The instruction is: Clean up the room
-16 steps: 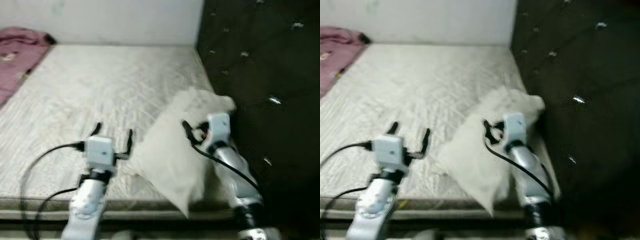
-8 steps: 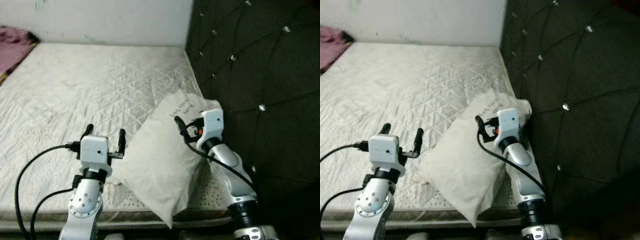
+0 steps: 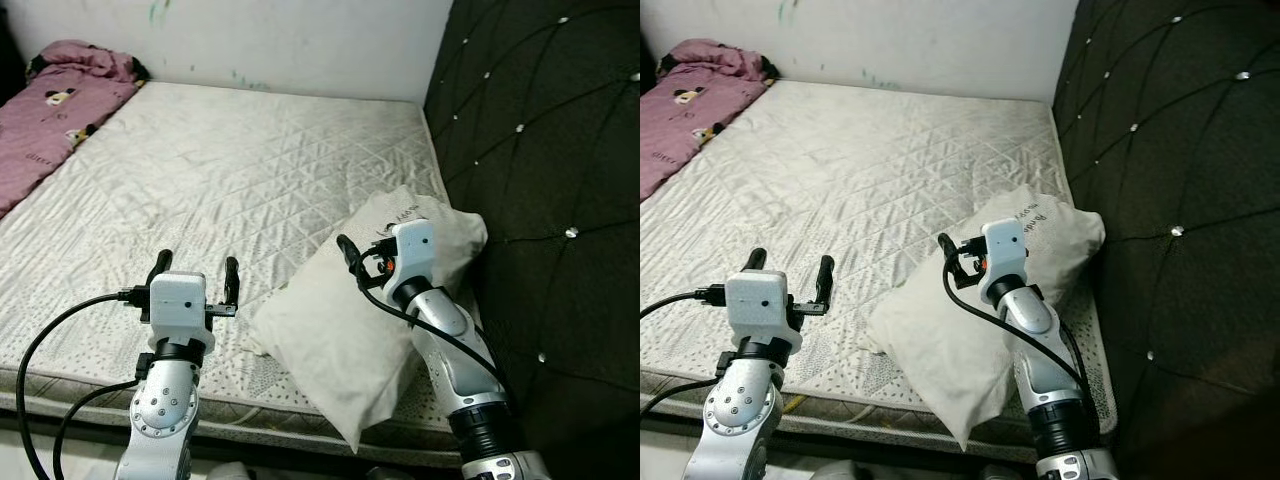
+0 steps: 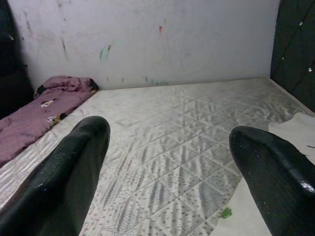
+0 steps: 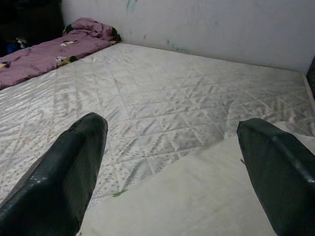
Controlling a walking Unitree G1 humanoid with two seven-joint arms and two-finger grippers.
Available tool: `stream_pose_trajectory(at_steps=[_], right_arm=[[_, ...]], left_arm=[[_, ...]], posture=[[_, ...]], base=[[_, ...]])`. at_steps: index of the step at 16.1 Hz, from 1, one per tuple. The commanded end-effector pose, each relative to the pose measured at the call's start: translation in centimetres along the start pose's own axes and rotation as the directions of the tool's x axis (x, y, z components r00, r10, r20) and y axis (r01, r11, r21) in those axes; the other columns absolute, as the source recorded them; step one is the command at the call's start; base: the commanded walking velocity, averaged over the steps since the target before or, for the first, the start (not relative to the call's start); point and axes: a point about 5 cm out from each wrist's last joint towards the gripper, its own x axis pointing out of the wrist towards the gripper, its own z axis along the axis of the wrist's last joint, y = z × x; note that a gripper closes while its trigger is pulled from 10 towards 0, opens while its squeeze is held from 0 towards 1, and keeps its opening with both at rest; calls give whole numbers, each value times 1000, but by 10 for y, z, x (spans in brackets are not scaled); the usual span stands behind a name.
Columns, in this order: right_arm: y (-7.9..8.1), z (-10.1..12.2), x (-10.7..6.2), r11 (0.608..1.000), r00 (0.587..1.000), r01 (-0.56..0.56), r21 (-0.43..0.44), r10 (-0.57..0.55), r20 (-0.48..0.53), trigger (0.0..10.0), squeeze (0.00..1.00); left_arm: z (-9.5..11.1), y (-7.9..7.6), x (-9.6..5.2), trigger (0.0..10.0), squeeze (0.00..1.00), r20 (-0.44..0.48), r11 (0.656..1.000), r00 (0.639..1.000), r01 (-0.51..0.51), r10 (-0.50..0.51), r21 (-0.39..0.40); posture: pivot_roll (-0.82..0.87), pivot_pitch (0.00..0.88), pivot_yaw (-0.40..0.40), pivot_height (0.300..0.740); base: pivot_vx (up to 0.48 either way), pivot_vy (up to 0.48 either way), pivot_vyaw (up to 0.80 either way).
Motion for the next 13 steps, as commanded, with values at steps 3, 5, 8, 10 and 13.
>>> stream_pose_trajectory(at_steps=[3,5,8,10,13], right_arm=[[0,6,3,1000,1000,-3,1,3,11,10000,0],[2,10,7,1000,1000,-1,4,1,31,10000,0],[1,14,13,1000,999,9,11,-10,34,10000,0],[0,16,13,999,999,19,26,-20,50,10000,0],[1,17,15,999,998,25,33,-26,52,10000,0]], left_arm=[[0,1,2,10000,0,-11,1000,1000,-27,27,-16],[-1,7,1,10000,0,-27,996,996,-88,89,34],[0,12,0,10000,0,-53,991,993,-112,108,-74],[-1,16,-5,10000,0,-58,979,986,-165,159,-120],[8,10,-2,10000,0,-21,982,990,-143,141,-120]], posture=[[-16,0,-29,740],[-5,0,-32,740],[5,0,-30,740],[3,0,-22,740],[6,0,-18,740]], base=[[0,0,0],[0,0,0],[0,0,-410],[0,0,-800],[0,0,0]])
